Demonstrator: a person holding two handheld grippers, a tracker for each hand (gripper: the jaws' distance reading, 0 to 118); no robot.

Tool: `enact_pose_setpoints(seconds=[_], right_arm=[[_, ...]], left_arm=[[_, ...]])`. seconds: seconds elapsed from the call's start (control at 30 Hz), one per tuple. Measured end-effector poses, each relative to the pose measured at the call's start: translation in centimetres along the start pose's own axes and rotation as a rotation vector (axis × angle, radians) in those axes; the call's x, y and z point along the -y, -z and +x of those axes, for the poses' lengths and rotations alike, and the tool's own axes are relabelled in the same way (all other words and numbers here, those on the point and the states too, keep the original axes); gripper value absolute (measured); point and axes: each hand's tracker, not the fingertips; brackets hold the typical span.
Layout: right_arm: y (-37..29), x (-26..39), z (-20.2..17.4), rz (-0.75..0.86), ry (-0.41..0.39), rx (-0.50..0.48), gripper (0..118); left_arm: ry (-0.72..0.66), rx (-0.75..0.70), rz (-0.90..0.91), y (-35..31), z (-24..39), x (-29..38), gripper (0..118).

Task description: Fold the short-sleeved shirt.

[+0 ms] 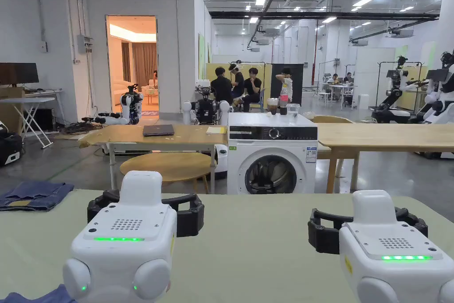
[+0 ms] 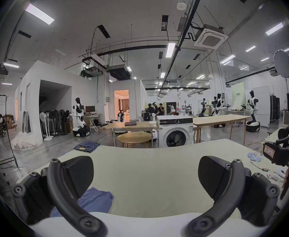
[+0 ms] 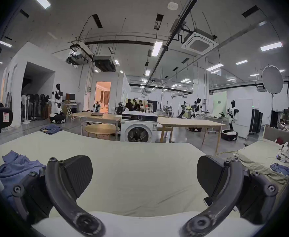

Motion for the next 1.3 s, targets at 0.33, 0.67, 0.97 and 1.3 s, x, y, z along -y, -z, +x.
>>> enact_pose_setpoints(seconds=[0.33,0.67,0.97,1.3], right_arm=[[-0.4,-0.1,-0.2,-0.009,0.004,-0.002,105],[-0.3,1.2,-0.3,0.011,0.030,0.037,0],[1.8,2.7,-5.2,-0.072,0.013,-0.085,0],[2.3,2.3,-20.2,-0.069,0.043,-0.426,0]], left_arm=[[-0.001,-0.010,0.003,-0.2,0.2,0.2,24],[0.011,0.028,-0.048,0.3,0.4,1.6,0],[-0.028,-0.053,-0.121,-0.3,-5.7,3.6,0],[0.005,-0.431,-0.163,-6.4,-20.4,3.8,0]])
